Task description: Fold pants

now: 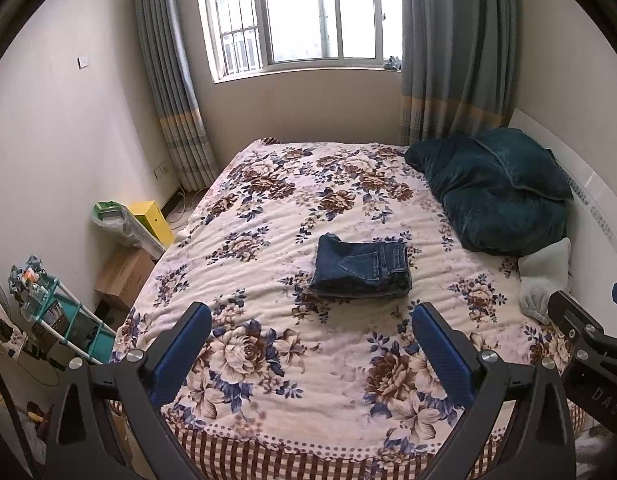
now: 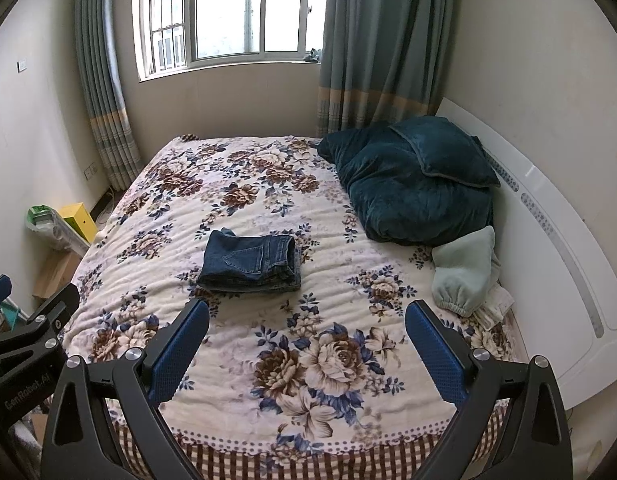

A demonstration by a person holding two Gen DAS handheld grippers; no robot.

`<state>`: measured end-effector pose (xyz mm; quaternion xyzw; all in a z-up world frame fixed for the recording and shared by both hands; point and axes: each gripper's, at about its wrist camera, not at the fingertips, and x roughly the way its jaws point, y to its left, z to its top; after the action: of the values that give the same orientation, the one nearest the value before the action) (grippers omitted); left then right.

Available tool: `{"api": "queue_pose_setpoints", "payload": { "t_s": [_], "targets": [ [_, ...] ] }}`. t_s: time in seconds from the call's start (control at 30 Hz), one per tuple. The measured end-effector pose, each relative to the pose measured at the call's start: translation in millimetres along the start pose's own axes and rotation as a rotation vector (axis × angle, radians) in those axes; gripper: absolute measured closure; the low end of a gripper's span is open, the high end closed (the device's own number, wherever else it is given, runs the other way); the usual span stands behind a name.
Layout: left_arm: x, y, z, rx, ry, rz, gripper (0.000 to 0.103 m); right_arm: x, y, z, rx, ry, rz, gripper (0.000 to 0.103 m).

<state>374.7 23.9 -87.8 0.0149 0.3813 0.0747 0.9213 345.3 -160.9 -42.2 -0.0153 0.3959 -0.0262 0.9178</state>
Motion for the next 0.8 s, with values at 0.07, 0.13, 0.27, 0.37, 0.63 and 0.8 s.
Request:
{"api": "queue_pose_setpoints", "payload": {
  "t_s": [0.07,0.13,0.27,0.37,0.63,0.8],
  "targets": [
    [0.2,0.3,2.1,0.0,0.0,-0.004,0.0,-1.2,0.3,0.2,-0.001,0.0,-0.001,0.002],
    [0.1,0.7,2.9,0.0,-0.002,-0.006,0.0,-0.2,1.0,0.4,0.0,-0.002,-0.001,0.002],
    [-0.3,0.6,3.3,-0.001,-0.002,-0.009,0.0,-0.9,2.6,0.7,0.001,-0.003,-0.005,0.002],
    [-0.9,-0.3,1.8,-0.002,-0.002,-0.007,0.0,-1.0,3.0,0.6,-0.001,-0.004,-0.006,0.002],
    [-1.2,-4.8,0.3,-0.006,0.001,-0.013,0.0,-1.9,2.7,0.4,-0.001,-0.007,-0.01,0.002],
    [-1.6,-5.3,-0.2,-0.006,0.0,-0.01,0.0,-4.2,0.5,0.7,0.005,-0.005,-0.008,0.002]
  ]
}}
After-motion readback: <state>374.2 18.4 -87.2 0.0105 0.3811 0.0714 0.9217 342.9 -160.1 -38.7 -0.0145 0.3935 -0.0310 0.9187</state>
